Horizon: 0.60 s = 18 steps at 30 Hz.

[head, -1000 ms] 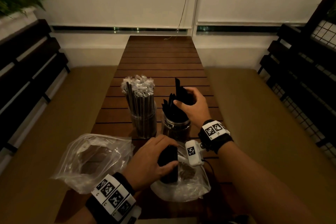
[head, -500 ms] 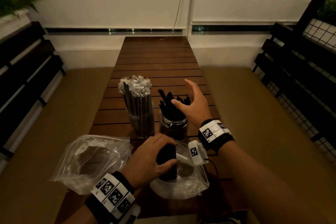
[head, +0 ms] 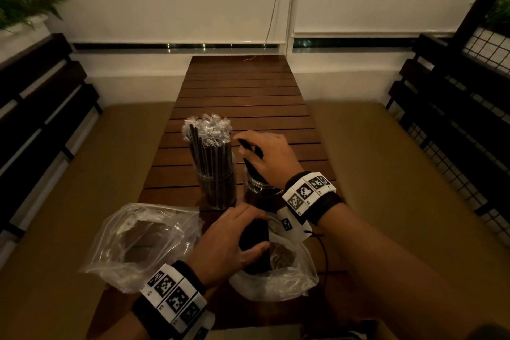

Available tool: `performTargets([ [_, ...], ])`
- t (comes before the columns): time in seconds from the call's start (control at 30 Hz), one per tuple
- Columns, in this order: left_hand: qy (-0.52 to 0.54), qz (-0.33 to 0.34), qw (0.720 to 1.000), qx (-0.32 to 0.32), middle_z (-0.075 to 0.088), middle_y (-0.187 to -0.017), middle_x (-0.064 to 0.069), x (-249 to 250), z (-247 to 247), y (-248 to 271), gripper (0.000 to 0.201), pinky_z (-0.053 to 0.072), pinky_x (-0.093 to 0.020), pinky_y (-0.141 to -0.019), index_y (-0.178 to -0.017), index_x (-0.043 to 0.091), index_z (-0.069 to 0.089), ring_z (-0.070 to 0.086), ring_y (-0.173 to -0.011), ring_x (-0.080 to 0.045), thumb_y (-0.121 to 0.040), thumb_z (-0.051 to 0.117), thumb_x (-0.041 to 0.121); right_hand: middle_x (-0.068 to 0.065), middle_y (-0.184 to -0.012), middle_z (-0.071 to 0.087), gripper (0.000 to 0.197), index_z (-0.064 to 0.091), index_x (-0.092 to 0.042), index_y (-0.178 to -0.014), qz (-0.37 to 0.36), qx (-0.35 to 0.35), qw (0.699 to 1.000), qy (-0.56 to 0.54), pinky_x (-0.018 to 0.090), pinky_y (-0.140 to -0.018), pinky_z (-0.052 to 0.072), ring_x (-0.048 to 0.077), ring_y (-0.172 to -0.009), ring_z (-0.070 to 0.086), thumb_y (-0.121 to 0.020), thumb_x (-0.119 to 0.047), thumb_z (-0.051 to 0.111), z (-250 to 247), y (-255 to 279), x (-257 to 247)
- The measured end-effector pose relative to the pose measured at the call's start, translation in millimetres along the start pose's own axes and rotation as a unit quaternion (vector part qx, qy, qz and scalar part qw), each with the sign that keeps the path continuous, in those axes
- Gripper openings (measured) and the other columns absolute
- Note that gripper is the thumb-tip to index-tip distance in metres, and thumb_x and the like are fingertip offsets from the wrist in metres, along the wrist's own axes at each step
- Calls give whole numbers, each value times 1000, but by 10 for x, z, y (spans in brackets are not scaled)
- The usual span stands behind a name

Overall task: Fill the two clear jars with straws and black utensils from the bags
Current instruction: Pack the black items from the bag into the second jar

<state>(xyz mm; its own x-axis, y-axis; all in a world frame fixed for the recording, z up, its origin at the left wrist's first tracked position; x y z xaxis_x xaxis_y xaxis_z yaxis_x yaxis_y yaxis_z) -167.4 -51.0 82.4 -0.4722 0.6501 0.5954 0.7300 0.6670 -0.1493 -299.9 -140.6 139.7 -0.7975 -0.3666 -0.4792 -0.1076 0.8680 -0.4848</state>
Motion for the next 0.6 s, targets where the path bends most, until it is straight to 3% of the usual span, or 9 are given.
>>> performTargets([
  [0.13, 7, -1, 1000, 5, 38, -109, 38, -8, -10, 8, 41, 44, -18, -88, -117, 46, 43, 44, -106, 7, -80, 60, 52, -13, -105, 71, 22, 64, -33, -115, 92, 104, 990, -23, 50, -99, 48, 8, -102, 65, -99, -41, 50, -229, 110, 339],
  [0.2, 9, -1, 1000, 8, 39, -108, 36, -2, -8, 6, 40, 45, -18, -88, -116, 45, 45, 44, -105, 7, -80, 61, 51, -10, -113, 70, 23, 70, -31, -110, 122, 104, 987, -9, 51, -101, 47, 10, -111, 62, -99, -40, 52, -218, 215, 465],
  [0.27, 12, 3, 1000, 10, 41, -109, 34, 6, -6, 5, 40, 46, -19, -88, -116, 44, 46, 45, -105, 6, -80, 62, 50, -4, -136, 61, 28, 71, -28, -116, 176, 61, 982, 13, 54, -111, 38, 15, -130, 51, -99, -42, 54, -136, 315, 581],
  [0.37, 13, 4, 1000, 9, 41, -111, 32, 6, -8, 6, 41, 45, -19, -89, -117, 43, 45, 44, -106, 6, -79, 58, 54, -4, -160, 34, 54, 56, -34, -137, 206, 31, 978, 4, 54, -119, 25, 20, -147, 31, -91, -63, 54, -136, 345, 559],
  [0.5, 10, 0, 1000, 6, 41, -112, 32, 5, -1, 0, 41, 46, -20, -90, -117, 43, 46, 44, -106, 5, -79, 59, 53, -1, -168, 11, 96, 28, -42, -152, 169, -98, 977, 85, 61, -119, 13, 28, -153, 12, -71, -86, 56, 65, 202, 398],
  [0.6, 7, -1, 1000, 10, 41, -113, 32, 2, -9, -7, 41, 46, -20, -89, -117, 43, 45, 44, -106, 6, -80, 61, 51, 2, -166, 16, 102, 22, -44, -152, 143, -169, 965, 144, 63, -116, 24, 31, -150, 24, -67, -83, 62, 252, 131, 413],
])
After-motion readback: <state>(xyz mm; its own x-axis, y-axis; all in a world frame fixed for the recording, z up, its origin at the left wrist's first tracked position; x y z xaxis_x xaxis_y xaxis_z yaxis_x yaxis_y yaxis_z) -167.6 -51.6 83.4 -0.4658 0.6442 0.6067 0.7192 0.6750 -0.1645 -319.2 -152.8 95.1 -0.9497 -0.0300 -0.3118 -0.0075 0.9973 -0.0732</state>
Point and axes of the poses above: each hand's wrist, its own y-axis away from the middle knuckle, its own z-axis out of the palm, x = y × z, the point moved 7 cm from there along -y, towards the middle knuckle
